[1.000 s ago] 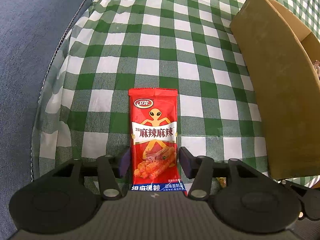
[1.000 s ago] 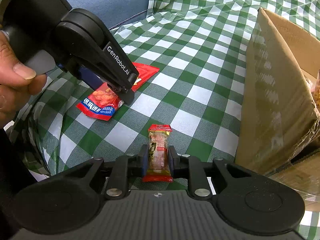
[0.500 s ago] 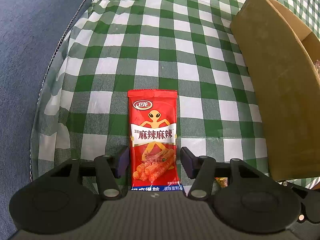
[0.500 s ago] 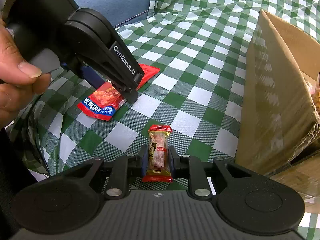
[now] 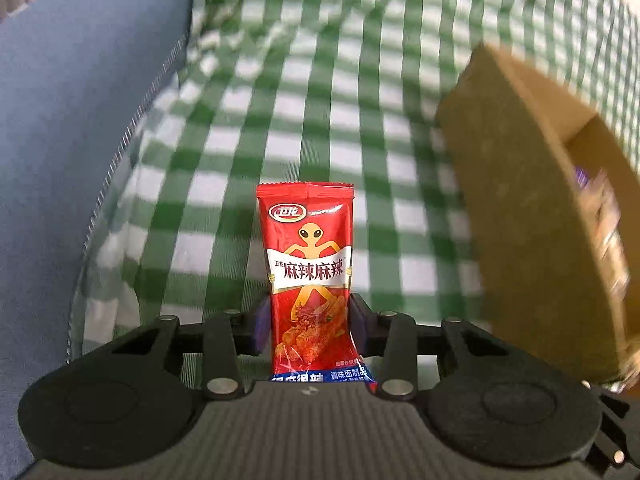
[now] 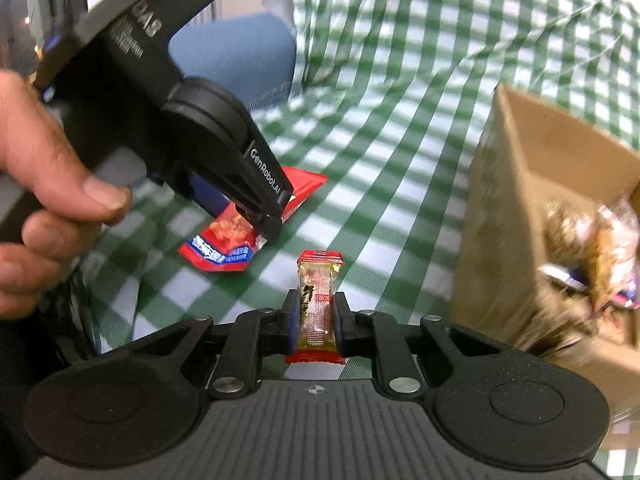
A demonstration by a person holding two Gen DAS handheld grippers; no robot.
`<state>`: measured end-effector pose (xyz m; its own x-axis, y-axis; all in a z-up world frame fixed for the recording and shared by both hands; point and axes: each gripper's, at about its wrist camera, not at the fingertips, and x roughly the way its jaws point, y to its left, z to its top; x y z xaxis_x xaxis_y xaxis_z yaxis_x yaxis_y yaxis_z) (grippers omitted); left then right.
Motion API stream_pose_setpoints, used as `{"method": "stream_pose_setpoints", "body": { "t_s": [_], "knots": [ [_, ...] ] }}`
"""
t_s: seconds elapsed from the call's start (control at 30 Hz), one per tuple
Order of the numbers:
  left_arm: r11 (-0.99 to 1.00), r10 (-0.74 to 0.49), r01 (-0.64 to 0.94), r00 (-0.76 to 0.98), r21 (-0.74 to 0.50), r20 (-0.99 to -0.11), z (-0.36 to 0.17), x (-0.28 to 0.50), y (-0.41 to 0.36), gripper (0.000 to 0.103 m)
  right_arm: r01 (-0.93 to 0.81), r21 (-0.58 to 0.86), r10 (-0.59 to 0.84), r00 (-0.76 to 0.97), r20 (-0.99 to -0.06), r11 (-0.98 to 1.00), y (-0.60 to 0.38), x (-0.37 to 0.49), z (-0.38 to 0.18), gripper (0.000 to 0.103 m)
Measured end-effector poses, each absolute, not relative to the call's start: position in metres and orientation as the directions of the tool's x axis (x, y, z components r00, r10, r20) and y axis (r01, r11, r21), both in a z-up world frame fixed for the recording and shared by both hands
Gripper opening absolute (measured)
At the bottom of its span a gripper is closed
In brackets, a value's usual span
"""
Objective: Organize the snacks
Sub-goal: 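Carry the red packet and small red bar over the box with both grippers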
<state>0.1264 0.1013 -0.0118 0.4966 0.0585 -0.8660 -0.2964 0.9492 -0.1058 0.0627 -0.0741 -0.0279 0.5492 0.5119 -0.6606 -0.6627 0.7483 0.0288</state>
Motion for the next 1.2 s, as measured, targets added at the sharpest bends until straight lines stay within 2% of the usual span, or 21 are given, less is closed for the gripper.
{"method": "stream_pose_setpoints", "body": {
  "t_s": [0.3, 0.5, 0.8, 0.97, 1.2],
  "knots": [
    [0.936, 0.101, -0.309, 0.692, -0.167, -0.714, 0.041, 0.117, 0.085, 0.044, -0.635, 0.031, 0.578, 0.680, -0.450, 0.772, -0.116, 0.060, 0.030, 0.017],
    [0.944, 0.096, -0.267, 0.781, -0.192, -0.617, 0.065, 0.121, 0.060, 0.044, -0.592, 0.040, 0.563, 0.740, -0.370, 0.805, -0.151, 0.073, 0.054, 0.017],
    [0.963, 0.032, -0.160, 0.865, -0.216, -0.501, 0.079, 0.127, 0.017, 0.044, -0.517, 0.084, 0.514, 0.796, -0.321, 0.852, -0.197, 0.101, 0.072, 0.017],
    [0.979, -0.009, -0.085, 0.892, -0.187, -0.452, 0.082, 0.132, -0.011, 0.044, -0.448, 0.121, 0.463, 0.828, -0.316, 0.886, -0.223, 0.114, 0.073, 0.017],
    [0.986, -0.066, -0.016, 0.877, -0.167, -0.476, 0.071, 0.145, -0.039, 0.044, -0.293, 0.202, 0.350, 0.862, -0.366, 0.934, -0.264, 0.140, 0.063, 0.017]
  ]
}}
